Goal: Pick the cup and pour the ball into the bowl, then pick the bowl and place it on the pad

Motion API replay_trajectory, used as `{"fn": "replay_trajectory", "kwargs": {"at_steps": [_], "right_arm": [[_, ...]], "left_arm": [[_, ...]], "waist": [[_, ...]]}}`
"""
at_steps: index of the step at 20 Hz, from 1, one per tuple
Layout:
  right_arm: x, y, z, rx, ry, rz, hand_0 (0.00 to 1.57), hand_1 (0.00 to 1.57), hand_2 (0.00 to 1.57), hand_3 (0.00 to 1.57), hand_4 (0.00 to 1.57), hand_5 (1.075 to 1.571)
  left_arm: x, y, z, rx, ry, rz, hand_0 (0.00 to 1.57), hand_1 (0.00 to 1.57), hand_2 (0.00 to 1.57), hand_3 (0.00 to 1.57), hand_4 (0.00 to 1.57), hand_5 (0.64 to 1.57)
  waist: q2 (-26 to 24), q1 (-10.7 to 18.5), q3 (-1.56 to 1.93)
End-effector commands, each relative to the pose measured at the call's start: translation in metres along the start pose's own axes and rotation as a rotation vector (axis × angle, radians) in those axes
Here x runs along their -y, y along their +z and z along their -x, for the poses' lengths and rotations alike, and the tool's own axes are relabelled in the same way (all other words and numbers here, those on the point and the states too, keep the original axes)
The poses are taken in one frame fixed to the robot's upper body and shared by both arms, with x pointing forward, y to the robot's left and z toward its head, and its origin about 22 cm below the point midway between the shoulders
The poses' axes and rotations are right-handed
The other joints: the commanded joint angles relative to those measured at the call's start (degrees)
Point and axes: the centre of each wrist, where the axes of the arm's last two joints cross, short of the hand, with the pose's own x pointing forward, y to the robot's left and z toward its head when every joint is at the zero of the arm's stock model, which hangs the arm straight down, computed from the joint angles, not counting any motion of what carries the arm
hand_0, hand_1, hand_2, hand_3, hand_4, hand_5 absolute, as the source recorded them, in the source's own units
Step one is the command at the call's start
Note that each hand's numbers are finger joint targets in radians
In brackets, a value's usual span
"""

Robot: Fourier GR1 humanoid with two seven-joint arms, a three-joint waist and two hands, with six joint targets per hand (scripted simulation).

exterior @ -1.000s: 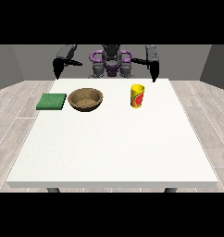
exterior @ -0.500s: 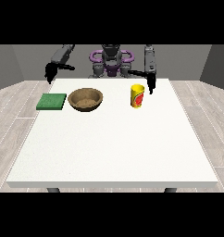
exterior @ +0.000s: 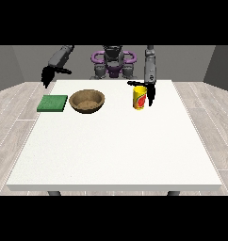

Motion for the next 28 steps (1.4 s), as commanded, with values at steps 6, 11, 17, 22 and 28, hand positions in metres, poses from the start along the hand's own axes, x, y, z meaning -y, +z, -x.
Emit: {"fn": "replay_trajectory", "kwargs": {"at_steps": [6,11,17,22,28], "right_arm": [[0.002,-0.018,-0.019,0.06,-0.024,-0.059,0.0,0.0,0.0,0.0,0.0,1.558],[0.048,-0.032,-0.045,0.07,-0.018,-0.046,0.0,0.0,0.0,0.0,0.0,1.556],[0.083,0.007,-0.011,-0.082,-0.009,0.06,0.0,0.0,0.0,0.0,0.0,1.557],[0.088,0.051,0.026,-0.245,0.007,0.139,0.0,0.0,0.0,0.0,0.0,1.56],[0.102,0.08,0.041,-0.263,0.03,0.216,0.0,0.0,0.0,0.0,0.0,1.558]], "left_arm": [[-0.03,-0.004,0.01,0.053,-0.402,-0.079,1.31,1.31,1.57,1.57,0.81,1.515],[0.0,-0.011,0.011,0.037,-0.418,-0.079,1.34,1.34,1.57,1.57,0.87,1.506],[0.021,-0.015,0.003,0.018,-0.562,-0.019,1.34,1.34,1.57,1.57,0.97,1.53],[0.06,-0.02,-0.009,-0.033,-0.654,0.134,1.38,1.38,1.57,1.57,1.03,1.536],[0.117,-0.018,-0.029,0.023,-0.769,0.237,1.38,1.38,1.57,1.57,1.14,1.567]], "waist": [[3.39,-5.08,0.02],[3.12,-5.43,0.04],[-5.39,-1.25,0.16],[-14.44,4.07,0.17],[-16.23,9.2,0.14]]}}
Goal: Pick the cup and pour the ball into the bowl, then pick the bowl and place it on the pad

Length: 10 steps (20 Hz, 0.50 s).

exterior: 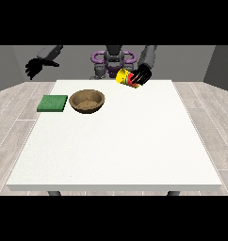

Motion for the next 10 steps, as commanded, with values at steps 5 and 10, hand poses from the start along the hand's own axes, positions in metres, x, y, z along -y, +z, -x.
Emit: {"fn": "replay_trajectory", "kwargs": {"at_steps": [5,10], "right_arm": [[0.001,0.026,0.03,-0.089,-0.002,0.023,0.0,0.0,0.19,0.0,0.0,1.555],[0.028,0.046,0.032,-0.073,-0.025,0.083,0.0,0.0,0.0,0.0,0.0,1.552]], "left_arm": [[0.023,0.004,-0.036,0.0,-0.152,0.073,1.37,1.37,1.57,1.57,1.14,1.566],[0.04,0.022,-0.048,0.084,-0.262,0.141,1.28,1.28,1.57,1.57,1.0,1.569]], "waist": [[-4.25,1.91,-0.09],[-4.47,3.99,-0.08]]}}
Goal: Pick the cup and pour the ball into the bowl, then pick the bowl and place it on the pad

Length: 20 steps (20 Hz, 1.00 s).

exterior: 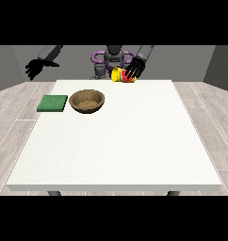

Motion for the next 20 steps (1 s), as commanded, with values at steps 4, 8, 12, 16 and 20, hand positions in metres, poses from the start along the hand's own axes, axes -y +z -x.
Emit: {"fn": "replay_trajectory", "kwargs": {"at_steps": [4,8,12,16,20], "right_arm": [[0.028,0.01,-0.002,-0.028,0.017,0.038,0.0,0.0,0.0,0.0,0.0,1.547],[-0.002,-0.027,-0.015,-0.017,0.04,-0.025,0.0,0.0,0.0,0.0,0.0,1.537],[-0.013,-0.038,-0.015,-0.014,0.057,-0.01,0.0,0.0,0.0,0.14,0.0,1.53],[-0.033,-0.072,-0.044,0.076,0.029,-0.065,0.0,0.0,0.0,0.27,0.0,1.527],[-0.037,-0.073,-0.039,0.111,0.011,-0.058,0.0,0.0,0.0,0.26,0.0,1.527]], "left_arm": [[0.01,0.002,-0.055,0.106,-0.162,0.052,0.94,0.94,1.57,1.57,0.91,1.571],[0.005,-0.009,-0.078,0.095,-0.269,0.032,0.56,0.56,1.57,1.56,0.91,1.57],[0.008,-0.002,-0.099,0.211,-0.373,0.024,0.52,0.52,1.57,1.57,0.84,1.571],[0.006,-0.014,-0.101,0.246,-0.487,-0.032,0.37,0.37,1.57,1.57,0.9,1.57],[0.009,0.0,-0.121,0.31,-0.547,-0.03,0.29,0.29,1.57,1.57,0.9,1.562]], "waist": [[-0.78,1.65,0.02],[0.6,-1.27,-0.03],[1.24,0.32,-0.01],[5.95,-1.73,-0.04],[7.36,-1.85,-0.01]]}}
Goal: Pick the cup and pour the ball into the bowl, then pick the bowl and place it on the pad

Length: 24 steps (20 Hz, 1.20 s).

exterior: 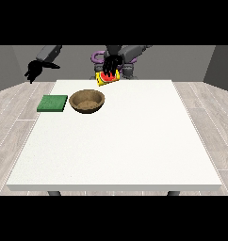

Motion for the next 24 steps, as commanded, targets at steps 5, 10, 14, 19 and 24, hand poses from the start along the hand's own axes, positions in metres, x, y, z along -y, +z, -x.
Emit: {"fn": "replay_trajectory", "kwargs": {"at_steps": [5,10,14,19,24], "right_arm": [[-0.009,-0.008,-0.001,0.014,-0.034,-0.042,0.0,0.0,0.0,0.22,0.0,1.522],[-0.025,-0.003,0.015,-0.055,-0.008,-0.054,0.0,0.0,0.0,0.07,0.0,1.519],[-0.013,-0.004,0.008,-0.034,-0.017,-0.018,0.0,0.0,0.0,0.17,0.0,1.516],[0.001,-0.001,0.006,-0.026,-0.025,0.025,0.0,0.0,0.0,0.2,0.0,1.518],[-0.014,-0.001,0.016,-0.098,-0.075,-0.027,0.0,0.0,0.0,0.0,0.43,1.555]], "left_arm": [[0.008,0.012,-0.017,0.176,-0.204,0.086,0.0,0.0,1.57,1.57,1.16,1.452],[-0.022,-0.018,-0.025,0.221,-0.368,0.143,0.61,0.61,1.57,1.57,1.23,1.387],[-0.04,-0.035,-0.027,0.303,-0.523,0.088,1.51,1.51,1.57,1.57,1.2,1.443],[-0.056,-0.033,-0.041,0.311,-0.554,0.057,1.54,1.54,1.57,1.57,1.21,1.462],[-0.049,-0.03,-0.031,0.332,-0.533,0.073,1.52,1.52,1.57,1.57,1.2,1.462]], "waist": [[1.84,-1.32,0.0],[-1.85,-2.78,0.0],[-1.88,-0.92,0.01],[-0.1,1.06,0.0],[-0.64,1.24,-0.03]]}}
